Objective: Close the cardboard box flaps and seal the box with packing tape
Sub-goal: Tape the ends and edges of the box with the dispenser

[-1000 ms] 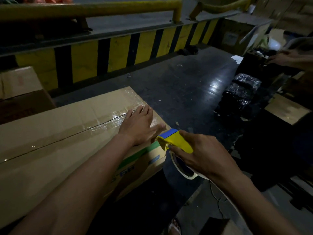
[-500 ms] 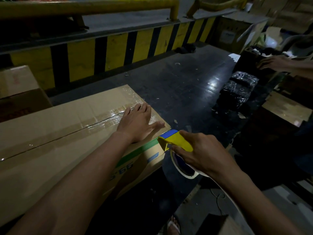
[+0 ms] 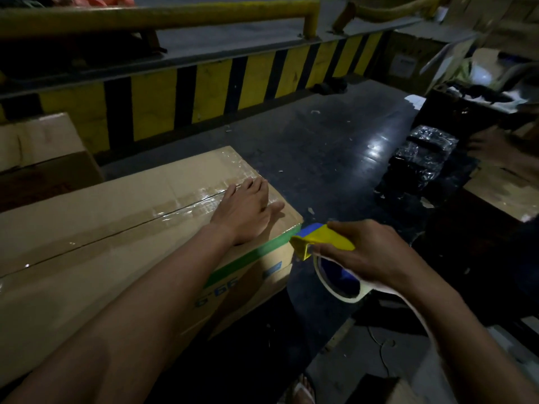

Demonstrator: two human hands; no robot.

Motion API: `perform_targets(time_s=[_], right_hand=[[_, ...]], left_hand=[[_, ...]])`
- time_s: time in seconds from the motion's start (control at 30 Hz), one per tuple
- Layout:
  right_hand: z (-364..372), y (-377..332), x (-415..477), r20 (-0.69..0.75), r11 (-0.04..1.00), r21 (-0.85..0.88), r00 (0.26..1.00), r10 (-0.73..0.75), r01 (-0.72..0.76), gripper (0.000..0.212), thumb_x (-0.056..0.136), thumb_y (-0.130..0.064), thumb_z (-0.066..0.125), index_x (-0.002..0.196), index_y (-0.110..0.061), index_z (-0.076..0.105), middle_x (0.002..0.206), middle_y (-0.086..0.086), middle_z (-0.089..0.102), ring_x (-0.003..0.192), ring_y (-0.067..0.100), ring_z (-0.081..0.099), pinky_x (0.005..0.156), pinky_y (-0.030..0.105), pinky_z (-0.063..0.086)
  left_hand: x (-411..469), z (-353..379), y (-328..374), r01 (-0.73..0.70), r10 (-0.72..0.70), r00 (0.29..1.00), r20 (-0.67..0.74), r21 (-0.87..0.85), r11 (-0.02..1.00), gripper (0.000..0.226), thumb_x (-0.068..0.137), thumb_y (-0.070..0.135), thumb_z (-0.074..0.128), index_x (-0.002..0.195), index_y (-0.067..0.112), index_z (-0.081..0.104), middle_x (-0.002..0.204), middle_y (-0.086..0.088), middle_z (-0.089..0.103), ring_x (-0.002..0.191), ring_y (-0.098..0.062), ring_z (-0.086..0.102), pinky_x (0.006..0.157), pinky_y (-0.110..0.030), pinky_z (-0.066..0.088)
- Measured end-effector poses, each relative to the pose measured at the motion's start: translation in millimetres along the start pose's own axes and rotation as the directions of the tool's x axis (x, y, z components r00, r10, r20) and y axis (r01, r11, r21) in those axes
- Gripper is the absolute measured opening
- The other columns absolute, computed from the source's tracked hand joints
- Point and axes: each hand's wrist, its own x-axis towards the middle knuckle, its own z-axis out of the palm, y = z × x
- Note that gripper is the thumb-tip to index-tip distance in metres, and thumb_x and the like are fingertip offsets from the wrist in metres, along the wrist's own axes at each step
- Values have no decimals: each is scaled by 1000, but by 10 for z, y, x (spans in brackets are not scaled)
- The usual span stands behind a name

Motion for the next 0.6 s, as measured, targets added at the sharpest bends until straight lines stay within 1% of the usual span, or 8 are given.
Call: perform_targets(time_s=[0.1, 0.2, 0.27, 0.3, 0.43, 0.53, 0.57, 0.6], right_hand=[[-171, -203, -26, -60, 996, 54, 996, -73, 76, 56, 77, -70, 64, 118, -32, 69, 114, -7, 72, 98, 13, 65, 79, 35, 53], [-181, -452, 108, -93, 980, 78, 980, -176, 183, 65, 79, -71, 61, 131, -32, 62, 121, -9, 70, 104, 10, 64, 73, 26, 47], [-97, -663, 248, -101, 961, 92, 962, -252, 262, 66, 81, -70, 59, 134, -32, 60, 122, -7, 69, 100, 9, 62, 68, 21, 42], [-33, -787, 312, -109, 947, 106, 950, -292, 303, 66, 82, -70, 59, 135, -31, 59, 124, -6, 68, 102, 9, 62, 69, 21, 41], [262, -1313, 514, -81, 891, 168, 907, -413, 421, 71, 85, -65, 60, 140, -21, 54, 133, 2, 63, 117, 19, 59, 80, 28, 45], [482, -1642, 614, -21, 850, 191, 868, -496, 490, 73, 85, -64, 60, 142, -19, 51, 134, 5, 62, 116, 21, 60, 87, 34, 51], [546, -1719, 635, -7, 840, 197, 858, -514, 505, 73, 84, -63, 61, 141, -18, 52, 133, 6, 63, 115, 22, 60, 88, 36, 52], [602, -1781, 651, 1, 833, 192, 849, -528, 518, 72, 84, -63, 61, 140, -17, 53, 130, 7, 64, 112, 23, 61, 87, 38, 53]], left_hand=[[-145, -131, -97, 22, -24, 1000, -20, -94, 995, 63, 103, 51, 37, 153, 11, 35, 166, -5, 21, 153, -20, 17, 122, -43, 16], [-429, -291, -342, 94, -100, 992, -76, -83, 992, 56, 105, 46, 36, 153, 16, 38, 163, -2, 30, 150, -19, 24, 120, -41, 20], [-685, -391, -552, 183, -191, 974, -124, -76, 980, 54, 106, 44, 36, 153, 17, 38, 161, -1, 35, 149, -20, 27, 119, -41, 22], [-828, -434, -666, 230, -239, 959, -150, -71, 971, 53, 106, 43, 37, 153, 17, 39, 159, -2, 37, 148, -20, 29, 118, -41, 24], [-1434, -541, -1074, 441, -435, 877, -206, -14, 897, 52, 105, 43, 38, 152, 19, 41, 157, -2, 41, 146, -23, 31, 116, -45, 27], [-1897, -547, -1289, 581, -571, 796, -199, -10, 814, 56, 102, 53, 30, 148, 25, 44, 152, -3, 46, 144, -28, 33, 115, -52, 31], [-2031, -542, -1319, 615, -607, 773, -185, -16, 788, 60, 100, 58, 25, 149, 27, 42, 154, -4, 43, 144, -30, 31, 115, -53, 30], [-2141, -529, -1342, 652, -647, 743, -172, -35, 757, 64, 99, 62, 22, 153, 30, 37, 159, -5, 35, 148, -32, 23, 118, -55, 24]])
